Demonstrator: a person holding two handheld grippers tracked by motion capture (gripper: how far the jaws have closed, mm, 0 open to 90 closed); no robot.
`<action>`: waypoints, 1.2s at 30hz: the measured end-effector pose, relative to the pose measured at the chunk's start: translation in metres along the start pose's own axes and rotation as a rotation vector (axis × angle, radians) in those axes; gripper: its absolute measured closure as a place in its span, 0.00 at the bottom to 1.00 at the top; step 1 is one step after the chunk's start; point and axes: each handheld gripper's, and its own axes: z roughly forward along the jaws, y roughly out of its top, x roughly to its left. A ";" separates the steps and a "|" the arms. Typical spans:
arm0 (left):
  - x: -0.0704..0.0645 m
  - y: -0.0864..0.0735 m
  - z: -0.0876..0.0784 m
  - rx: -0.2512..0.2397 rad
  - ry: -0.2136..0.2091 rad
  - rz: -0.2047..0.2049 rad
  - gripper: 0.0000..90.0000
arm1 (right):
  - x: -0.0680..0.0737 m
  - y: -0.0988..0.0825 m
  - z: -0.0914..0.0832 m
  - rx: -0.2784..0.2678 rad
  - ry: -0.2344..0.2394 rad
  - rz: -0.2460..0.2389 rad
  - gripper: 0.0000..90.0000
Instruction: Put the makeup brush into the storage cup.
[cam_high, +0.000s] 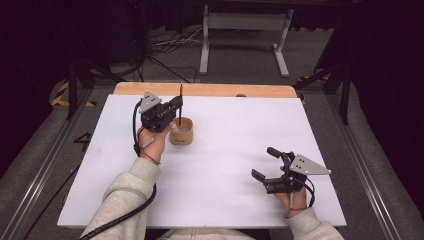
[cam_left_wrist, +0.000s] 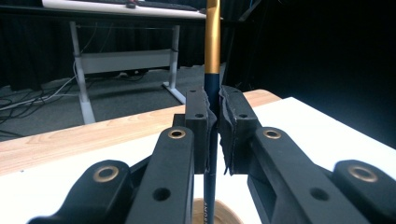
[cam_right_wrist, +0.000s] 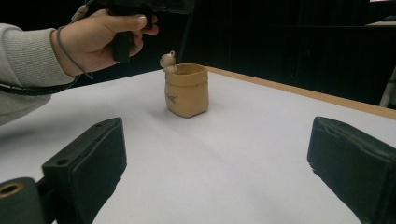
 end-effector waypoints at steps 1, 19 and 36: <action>0.000 -0.001 0.001 -0.002 0.002 0.003 0.92 | 0.000 0.000 0.000 0.000 0.001 0.000 0.05; -0.003 -0.016 0.009 0.019 -0.026 0.014 0.92 | 0.002 0.001 0.000 -0.002 0.010 -0.003 0.05; -0.004 -0.031 0.013 0.060 -0.036 -0.007 0.91 | 0.002 0.001 0.000 -0.005 0.013 -0.006 0.05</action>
